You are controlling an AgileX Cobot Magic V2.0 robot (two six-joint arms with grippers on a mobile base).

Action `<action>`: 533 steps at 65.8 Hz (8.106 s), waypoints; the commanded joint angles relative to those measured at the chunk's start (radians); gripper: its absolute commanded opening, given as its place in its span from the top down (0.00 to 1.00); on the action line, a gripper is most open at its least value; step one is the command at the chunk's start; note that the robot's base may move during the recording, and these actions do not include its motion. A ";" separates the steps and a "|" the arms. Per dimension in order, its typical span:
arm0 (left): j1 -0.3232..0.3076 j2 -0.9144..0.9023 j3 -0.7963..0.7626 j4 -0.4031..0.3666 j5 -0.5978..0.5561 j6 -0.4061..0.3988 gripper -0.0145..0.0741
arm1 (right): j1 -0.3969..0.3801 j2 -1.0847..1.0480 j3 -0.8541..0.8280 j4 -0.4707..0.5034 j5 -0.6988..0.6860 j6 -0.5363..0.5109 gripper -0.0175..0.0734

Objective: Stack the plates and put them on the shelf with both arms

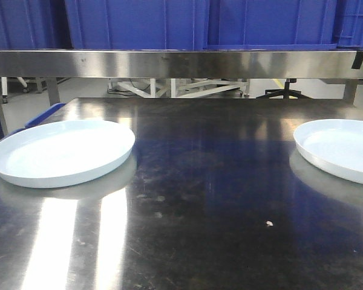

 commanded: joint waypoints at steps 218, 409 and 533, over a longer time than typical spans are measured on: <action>-0.071 0.968 -0.930 0.089 0.266 0.005 0.74 | -0.006 0.442 -0.554 -0.070 0.194 0.086 0.75; -0.065 1.635 -1.036 -0.041 0.306 -0.016 0.18 | -0.006 1.005 -0.879 -0.008 0.331 0.086 0.26; -0.029 1.676 -1.036 -0.090 0.281 -0.016 0.73 | -0.006 1.007 -0.879 -0.008 0.319 0.086 0.26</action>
